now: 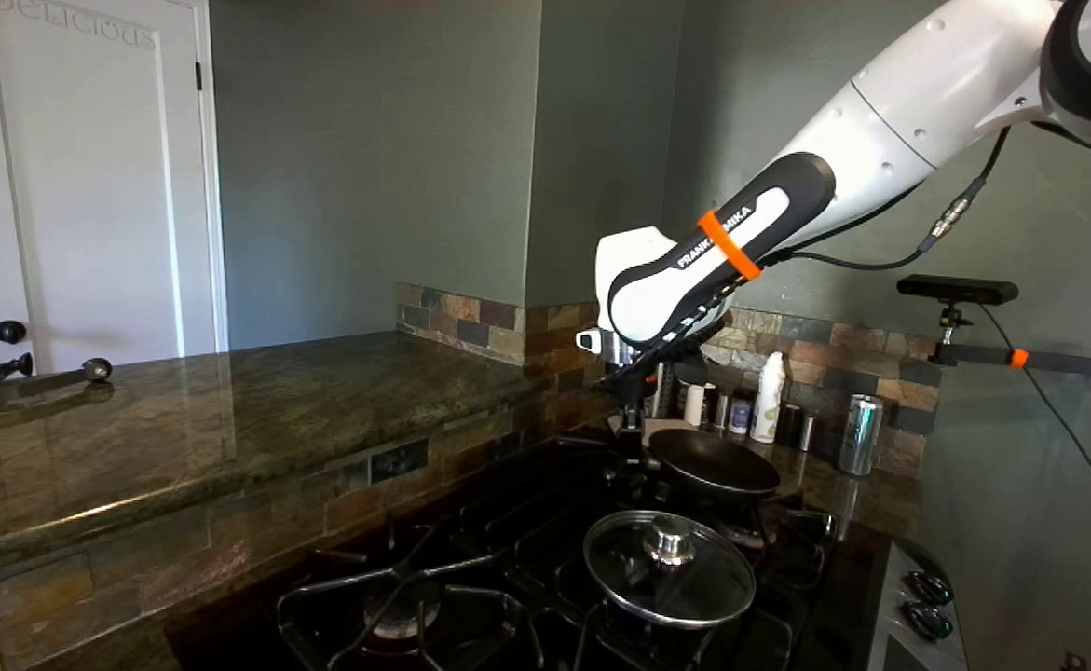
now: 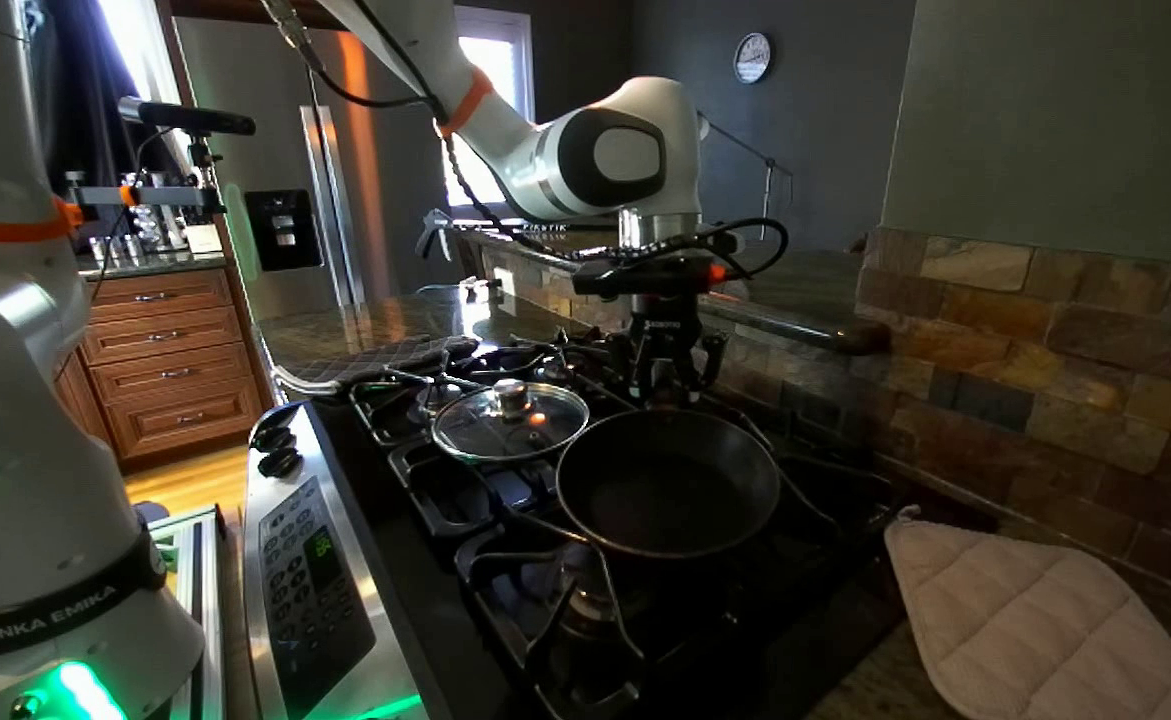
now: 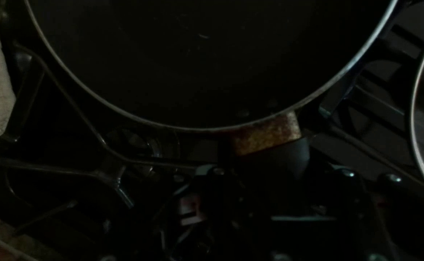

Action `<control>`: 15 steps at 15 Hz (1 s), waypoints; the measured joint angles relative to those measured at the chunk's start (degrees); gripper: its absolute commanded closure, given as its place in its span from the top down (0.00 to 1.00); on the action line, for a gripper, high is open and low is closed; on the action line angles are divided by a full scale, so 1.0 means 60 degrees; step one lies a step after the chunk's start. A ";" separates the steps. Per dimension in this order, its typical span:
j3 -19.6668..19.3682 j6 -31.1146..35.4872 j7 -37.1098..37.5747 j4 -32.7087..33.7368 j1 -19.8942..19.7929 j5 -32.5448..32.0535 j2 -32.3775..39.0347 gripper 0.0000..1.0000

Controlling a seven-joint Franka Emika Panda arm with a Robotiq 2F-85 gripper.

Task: Move the pan downwards and put the lid on it

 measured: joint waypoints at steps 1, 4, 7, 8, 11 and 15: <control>-0.0014 -0.0001 0.0012 -0.0072 -0.0007 0.0000 -0.0047 0.22; -0.0056 -0.0001 0.0016 -0.0294 -0.0038 -0.0020 -0.0202 0.22; -0.0090 -0.0001 0.0016 -0.0465 -0.0052 -0.0105 -0.0330 0.22; -0.0095 -0.0001 0.0015 -0.0511 -0.0058 -0.0143 -0.0359 0.22; -0.0106 -0.0001 0.0015 -0.0624 -0.0065 -0.0237 -0.0410 0.22; -0.0108 -0.0001 0.0016 -0.0777 -0.0066 -0.0314 -0.0502 0.22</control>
